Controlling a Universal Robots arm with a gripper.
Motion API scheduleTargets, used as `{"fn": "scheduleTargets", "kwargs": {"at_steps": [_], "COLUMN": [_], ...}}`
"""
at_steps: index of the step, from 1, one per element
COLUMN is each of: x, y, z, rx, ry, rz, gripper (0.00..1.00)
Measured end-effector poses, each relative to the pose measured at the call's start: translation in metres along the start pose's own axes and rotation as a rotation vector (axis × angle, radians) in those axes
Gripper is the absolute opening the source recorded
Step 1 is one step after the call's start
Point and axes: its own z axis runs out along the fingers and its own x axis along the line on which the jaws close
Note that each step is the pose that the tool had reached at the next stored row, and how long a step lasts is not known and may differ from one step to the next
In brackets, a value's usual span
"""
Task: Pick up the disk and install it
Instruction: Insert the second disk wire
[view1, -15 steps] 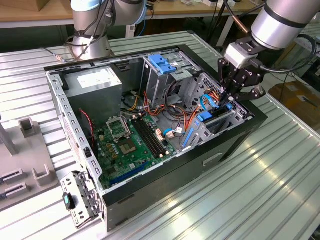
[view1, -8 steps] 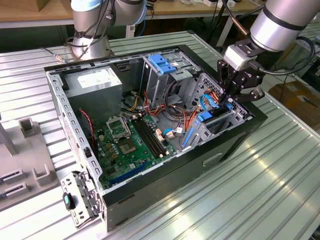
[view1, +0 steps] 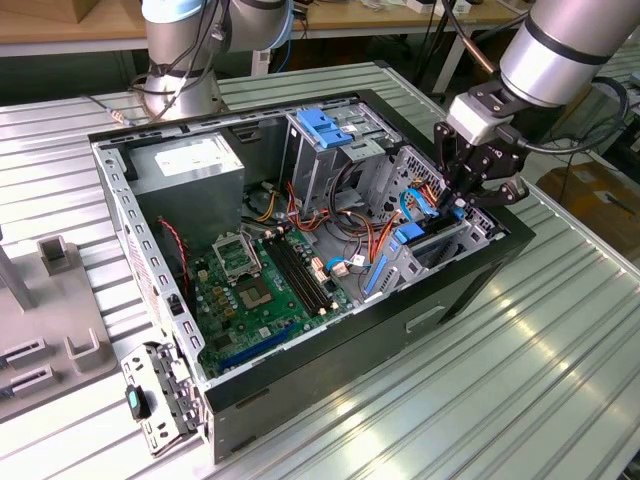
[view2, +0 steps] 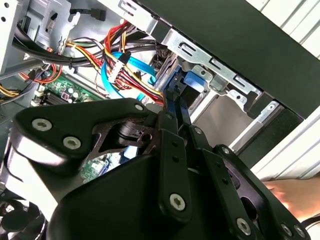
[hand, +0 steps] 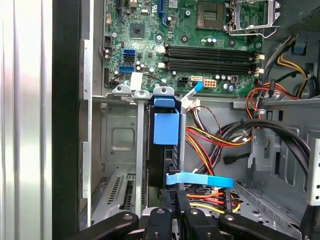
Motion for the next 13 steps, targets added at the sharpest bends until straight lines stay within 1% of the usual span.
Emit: {"fn": "scheduleTargets", "kwargs": {"at_steps": [2,10,12,13], "x": [0.0002,0.0005,0.0006,0.0007], "y": [0.0004,0.0006,0.0007,0.0008], "z": [0.0024,0.0066,0.0085,0.0095], "rx": [0.0,0.0,-0.0002,-0.0002], "ry": [0.0001,-0.0003,0.0007,0.0003], "rz": [0.0,0.0,0.0,0.0], "gripper": [0.16,0.16,0.16,0.16]}}
